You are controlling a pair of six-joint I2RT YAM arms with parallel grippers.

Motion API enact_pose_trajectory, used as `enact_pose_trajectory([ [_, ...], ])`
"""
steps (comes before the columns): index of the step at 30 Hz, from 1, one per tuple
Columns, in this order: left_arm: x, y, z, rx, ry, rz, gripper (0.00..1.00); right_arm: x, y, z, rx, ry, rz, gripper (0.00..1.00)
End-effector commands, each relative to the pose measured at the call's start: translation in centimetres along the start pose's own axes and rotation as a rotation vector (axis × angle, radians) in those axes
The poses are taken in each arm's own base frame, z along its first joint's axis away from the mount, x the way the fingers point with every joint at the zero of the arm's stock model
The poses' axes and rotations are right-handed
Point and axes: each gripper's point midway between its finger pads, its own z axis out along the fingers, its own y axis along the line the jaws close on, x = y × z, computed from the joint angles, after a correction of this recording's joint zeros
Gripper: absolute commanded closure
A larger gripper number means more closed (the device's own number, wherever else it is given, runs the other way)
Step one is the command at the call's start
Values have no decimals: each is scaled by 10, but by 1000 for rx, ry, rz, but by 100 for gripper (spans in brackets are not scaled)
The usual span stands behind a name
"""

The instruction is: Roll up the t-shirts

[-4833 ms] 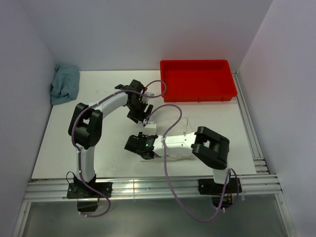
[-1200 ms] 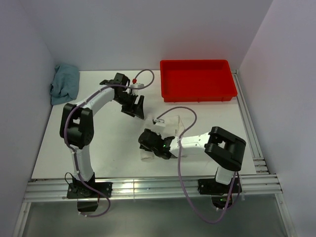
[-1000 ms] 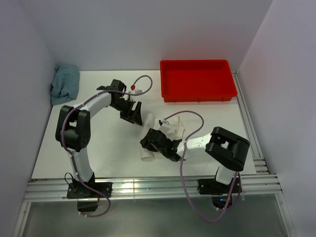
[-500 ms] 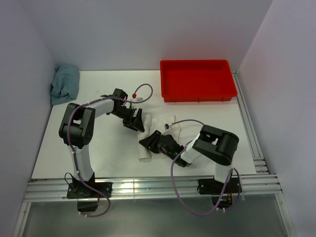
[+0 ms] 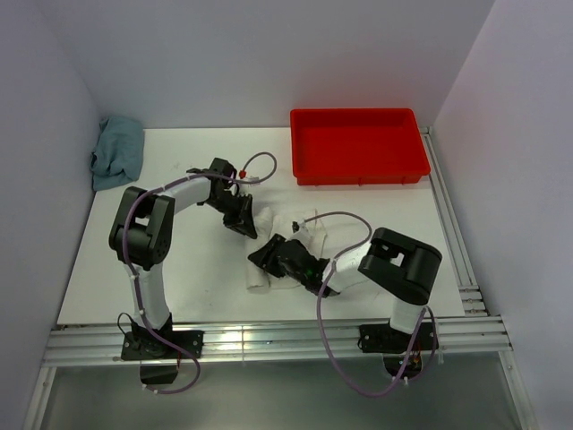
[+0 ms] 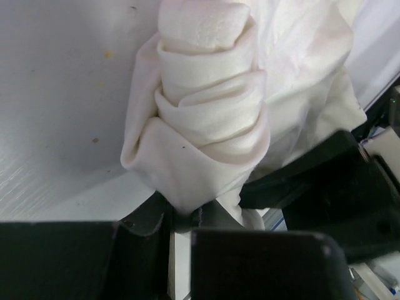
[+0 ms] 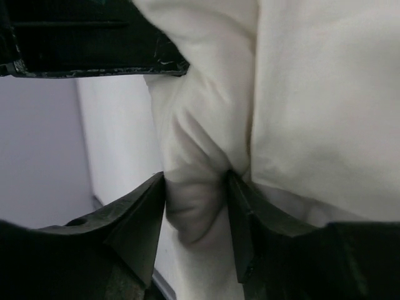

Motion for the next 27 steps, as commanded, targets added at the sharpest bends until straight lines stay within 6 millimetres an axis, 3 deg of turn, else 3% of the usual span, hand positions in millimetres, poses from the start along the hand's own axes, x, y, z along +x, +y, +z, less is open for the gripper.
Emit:
enact_pose_trajectory([
  [1, -26, 54, -11, -282, -82, 52, 100, 50, -51, -23, 315, 185, -209, 47],
  [3, -23, 58, -12, -318, -72, 49, 100, 45, -62, -34, 421, 158, -276, 41],
  [4, -21, 57, -12, -321, -67, 52, 100, 41, -48, -31, 412, 133, -281, 37],
  [5, -19, 58, -12, -332, -56, 51, 100, 38, -61, -41, 490, 135, -316, 35],
  [7, -18, 60, -13, -369, -54, 59, 100, 28, -45, -44, 507, 76, -341, 32],
  [8, -17, 60, -15, -379, -52, 61, 100, 23, -53, -55, 575, 70, -378, 30],
  [9, -17, 61, -15, -388, -51, 63, 100, 14, -33, -53, 563, 15, -397, 30],
  [11, -19, 61, -18, -406, -53, 68, 100, 3, -31, -67, 633, -18, -462, 29],
  [12, -19, 62, -19, -411, -51, 67, 100, -1, -24, -69, 640, -38, -481, 29],
  [13, -20, 62, -20, -415, -52, 65, 100, -6, -1, -66, 615, -77, -501, 29],
  [14, -22, 62, -20, -424, -53, 66, 100, -9, -2, -70, 655, -80, -539, 29],
  [15, -22, 62, -21, -425, -51, 61, 100, -12, 18, -66, 630, -95, -550, 29],
  [19, -23, 64, -19, -443, -45, 57, 100, -21, 44, -54, 654, -135, -638, 30],
  [20, -23, 65, -18, -450, -42, 56, 100, -23, 38, -49, 693, -144, -677, 30],
  [22, -21, 65, -15, -448, -31, 52, 100, -22, 53, -38, 679, -150, -701, 30],
  [23, -21, 65, -15, -448, -30, 50, 100, -22, 44, -31, 713, -150, -725, 31],
  [24, -20, 65, -15, -449, -27, 48, 100, -23, 51, -25, 708, -161, -727, 31],
  [26, -19, 65, -14, -450, -24, 45, 100, -26, 39, -16, 762, -181, -767, 31],
  [27, -18, 65, -14, -452, -22, 48, 100, -29, 42, -11, 764, -197, -769, 32],
])
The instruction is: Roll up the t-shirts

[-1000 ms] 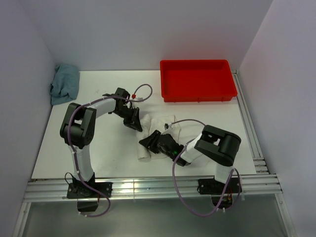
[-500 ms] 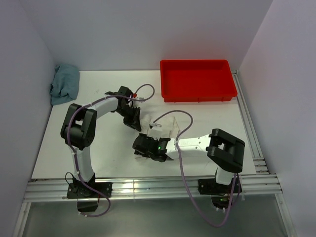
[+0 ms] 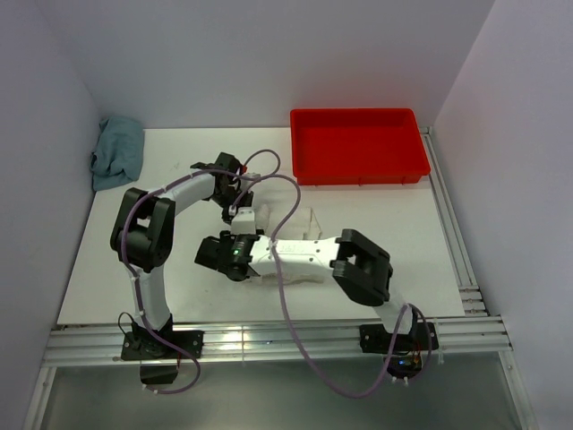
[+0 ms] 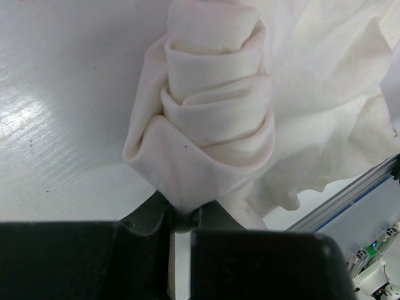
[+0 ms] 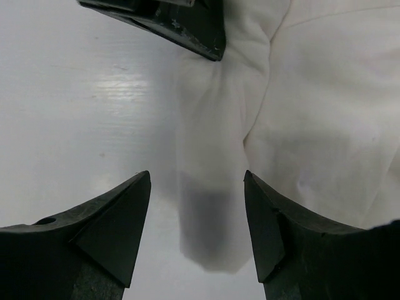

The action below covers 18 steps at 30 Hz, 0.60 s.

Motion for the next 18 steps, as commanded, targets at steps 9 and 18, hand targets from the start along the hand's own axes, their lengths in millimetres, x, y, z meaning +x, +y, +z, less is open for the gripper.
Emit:
enact_pose_trajectory([
  [9, -8, 51, 7, -241, -9, 32, 100, -2, -14, 40, 204, -83, -172, 36],
  [18, -9, 48, 7, -234, -5, 48, 89, 32, -19, 45, 133, 2, -110, 57],
])
